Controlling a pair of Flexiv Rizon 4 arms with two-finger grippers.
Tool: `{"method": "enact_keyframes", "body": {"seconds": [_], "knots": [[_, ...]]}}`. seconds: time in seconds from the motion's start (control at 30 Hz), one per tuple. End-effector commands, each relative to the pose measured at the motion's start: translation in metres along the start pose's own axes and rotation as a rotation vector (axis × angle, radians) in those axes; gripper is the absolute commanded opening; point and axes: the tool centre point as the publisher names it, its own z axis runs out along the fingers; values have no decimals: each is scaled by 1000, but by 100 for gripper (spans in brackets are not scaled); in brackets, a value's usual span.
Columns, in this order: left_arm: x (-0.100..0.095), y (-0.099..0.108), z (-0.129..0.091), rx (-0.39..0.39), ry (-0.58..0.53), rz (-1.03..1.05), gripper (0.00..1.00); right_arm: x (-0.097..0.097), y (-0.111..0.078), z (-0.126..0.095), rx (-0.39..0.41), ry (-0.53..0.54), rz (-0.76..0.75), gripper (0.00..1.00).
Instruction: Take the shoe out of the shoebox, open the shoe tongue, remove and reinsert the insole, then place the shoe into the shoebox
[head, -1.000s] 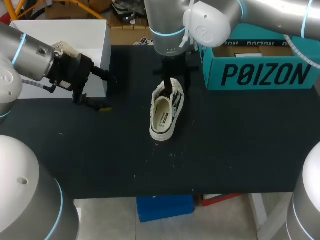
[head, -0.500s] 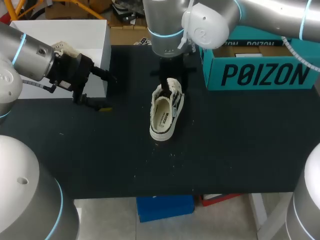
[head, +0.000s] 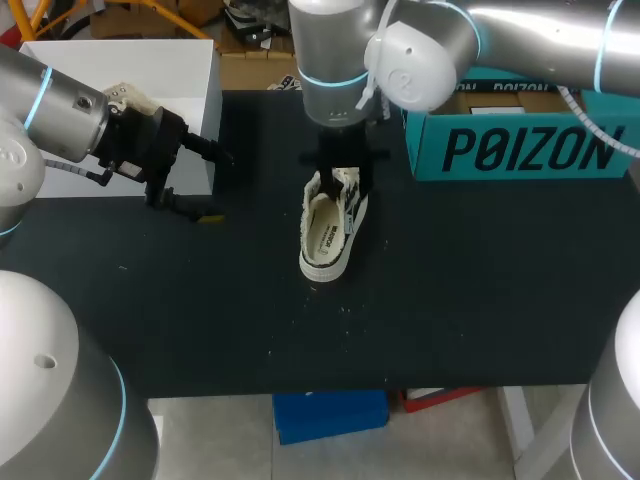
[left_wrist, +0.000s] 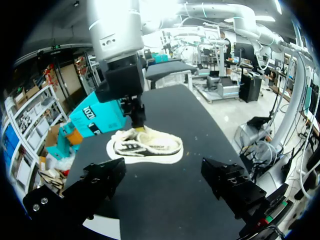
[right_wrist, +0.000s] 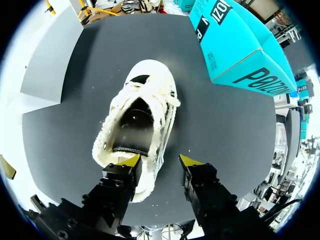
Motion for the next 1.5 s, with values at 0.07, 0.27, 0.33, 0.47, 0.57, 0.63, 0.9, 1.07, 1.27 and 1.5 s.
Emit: {"method": "enact_keyframes", "body": {"seconds": [0.07, 0.27, 0.33, 0.47, 0.57, 0.63, 0.9, 1.07, 1.27, 1.5], "knots": [[1, 0, 1, -2, -3, 1, 100, 0, 3, 11, 15, 0, -3, 43], [1, 0, 1, -2, -3, 1, 100, -2, 6, 24, 31, -2, -10, 43], [1, 0, 1, -2, -3, 1, 100, -3, 7, 29, 35, -1, -10, 42], [1, 0, 1, -2, -3, 1, 100, -3, 7, 37, 45, 1, -7, 42], [1, 0, 1, -2, -3, 1, 100, -2, 7, 42, 56, 3, -4, 42], [1, 0, 1, -2, -3, 1, 100, -2, 6, 45, 58, 2, -6, 42], [1, 0, 1, -2, -3, 1, 100, 0, 5, 56, 78, 4, -4, 42], [1, 0, 1, -2, -3, 1, 100, 4, 6, 62, 81, 8, -1, 42], [1, 0, 1, -2, -3, 1, 100, 5, 7, 67, 92, -9, 1, 0], [1, 0, 1, -2, -3, 1, 100, 5, 7, 67, 92, -9, 1, 0]]}}
